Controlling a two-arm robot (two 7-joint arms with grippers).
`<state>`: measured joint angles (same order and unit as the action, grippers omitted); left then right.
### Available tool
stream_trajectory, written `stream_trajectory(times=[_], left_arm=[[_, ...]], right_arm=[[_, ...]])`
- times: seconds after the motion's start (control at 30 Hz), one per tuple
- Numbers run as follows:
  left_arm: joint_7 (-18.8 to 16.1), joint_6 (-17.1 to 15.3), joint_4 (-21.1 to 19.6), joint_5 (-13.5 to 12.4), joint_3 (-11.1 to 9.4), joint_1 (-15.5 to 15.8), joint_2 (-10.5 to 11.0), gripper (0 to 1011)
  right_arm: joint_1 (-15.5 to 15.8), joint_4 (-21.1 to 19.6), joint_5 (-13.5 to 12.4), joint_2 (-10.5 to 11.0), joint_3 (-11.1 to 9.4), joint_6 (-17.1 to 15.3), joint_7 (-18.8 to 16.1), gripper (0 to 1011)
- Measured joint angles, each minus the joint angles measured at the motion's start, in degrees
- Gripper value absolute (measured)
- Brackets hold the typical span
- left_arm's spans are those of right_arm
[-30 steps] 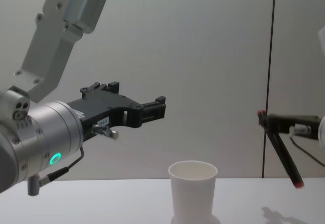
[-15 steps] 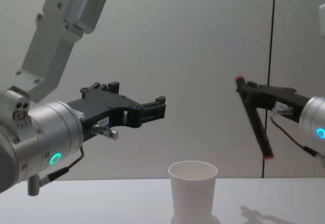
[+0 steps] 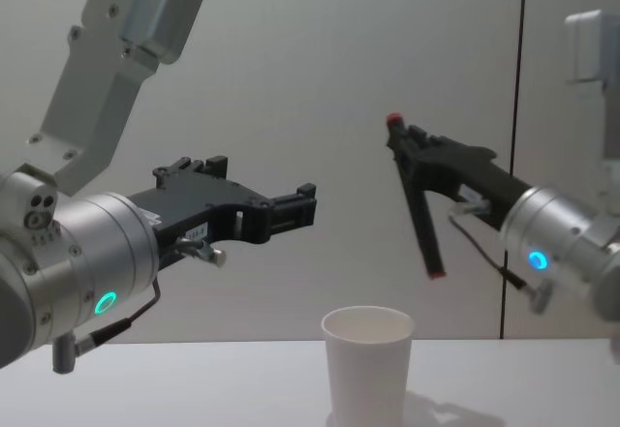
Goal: Place the pen into the pen holder.
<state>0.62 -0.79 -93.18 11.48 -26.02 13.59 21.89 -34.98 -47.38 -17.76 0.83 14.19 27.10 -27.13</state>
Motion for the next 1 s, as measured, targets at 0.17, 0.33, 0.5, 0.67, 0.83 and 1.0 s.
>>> stream_trajectory(times=[0.17,0.33,0.5,0.67,0.83,1.0], left_arm=[[0.0,0.0,0.0,0.0,0.0,0.0,0.0,1003],[0.0,0.0,0.0,0.0,0.0,0.0,0.0,1003],[0.0,0.0,0.0,0.0,0.0,0.0,0.0,1003],[0.0,0.0,0.0,0.0,0.0,0.0,0.0,1003],[0.0,0.0,0.0,0.0,0.0,0.0,0.0,1003],[0.0,0.0,0.0,0.0,0.0,0.0,0.0,1003]], right_arm=[[-4.1,8.6,-1.4,-1.9,0.7,6.1,-2.8,158],[-7.5,16.1,-2.5,-3.4,1.1,10.8,-4.8,158],[-11.3,24.2,-3.4,-5.0,1.3,15.6,-6.7,158],[-14.0,29.9,-3.8,-6.1,1.3,18.5,-7.8,158],[-16.1,34.4,-4.1,-6.8,1.1,20.7,-8.7,158],[-17.4,37.3,-4.1,-7.2,0.9,22.4,-9.3,158]])
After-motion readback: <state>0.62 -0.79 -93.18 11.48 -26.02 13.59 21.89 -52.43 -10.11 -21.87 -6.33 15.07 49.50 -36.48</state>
